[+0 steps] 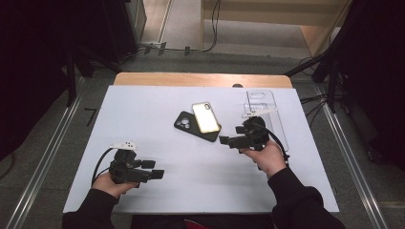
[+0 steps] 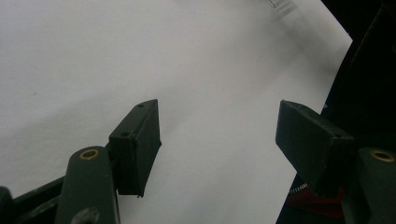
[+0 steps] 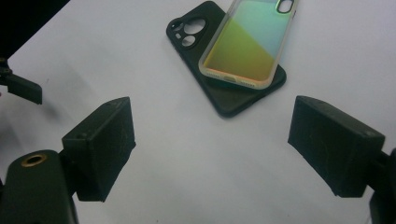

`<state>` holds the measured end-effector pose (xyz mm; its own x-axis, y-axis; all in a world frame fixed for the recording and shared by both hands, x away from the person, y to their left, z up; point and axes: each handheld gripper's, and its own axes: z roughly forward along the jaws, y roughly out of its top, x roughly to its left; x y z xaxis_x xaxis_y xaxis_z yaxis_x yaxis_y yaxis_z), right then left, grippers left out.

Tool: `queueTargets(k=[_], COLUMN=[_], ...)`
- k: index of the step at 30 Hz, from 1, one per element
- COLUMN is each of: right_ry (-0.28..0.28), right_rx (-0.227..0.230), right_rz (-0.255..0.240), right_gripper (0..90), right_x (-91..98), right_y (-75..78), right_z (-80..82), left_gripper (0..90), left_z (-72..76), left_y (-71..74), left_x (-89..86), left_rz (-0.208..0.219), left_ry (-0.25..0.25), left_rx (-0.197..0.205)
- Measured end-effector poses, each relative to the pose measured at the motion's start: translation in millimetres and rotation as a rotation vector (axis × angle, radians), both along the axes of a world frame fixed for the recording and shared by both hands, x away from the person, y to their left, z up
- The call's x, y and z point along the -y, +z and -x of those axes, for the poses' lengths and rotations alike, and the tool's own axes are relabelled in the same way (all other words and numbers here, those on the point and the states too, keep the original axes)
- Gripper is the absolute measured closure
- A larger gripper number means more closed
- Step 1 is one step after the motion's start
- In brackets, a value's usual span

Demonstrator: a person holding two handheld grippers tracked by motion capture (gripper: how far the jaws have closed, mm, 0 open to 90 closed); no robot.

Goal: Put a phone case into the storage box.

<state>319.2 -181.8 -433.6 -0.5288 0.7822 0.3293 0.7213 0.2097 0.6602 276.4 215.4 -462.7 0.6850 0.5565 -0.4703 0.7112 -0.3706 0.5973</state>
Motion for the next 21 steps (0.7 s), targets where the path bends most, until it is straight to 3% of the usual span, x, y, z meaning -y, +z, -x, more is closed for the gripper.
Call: queueTargets(k=[10,13,21], right_ry=[0.010,0.011,-0.001], right_rx=[-0.010,0.003,0.000], right_rz=[0.014,0.044,0.061], right_gripper=[12.8,12.8,11.1], right_x=[-8.0,-12.8,-19.7], right_y=[-0.7,0.2,1.6], right_z=[-20.1,-27.6,-38.0], left_gripper=[30.5,30.5,30.5], left_z=[-0.7,-0.6,-0.8], left_y=[-0.4,-0.5,-0.7], left_x=[-1.3,-1.2,-1.0], left_rz=[0.000,0.000,0.000], left_ry=[0.002,0.002,0.002], left_rx=[-0.001,-0.001,-0.001])
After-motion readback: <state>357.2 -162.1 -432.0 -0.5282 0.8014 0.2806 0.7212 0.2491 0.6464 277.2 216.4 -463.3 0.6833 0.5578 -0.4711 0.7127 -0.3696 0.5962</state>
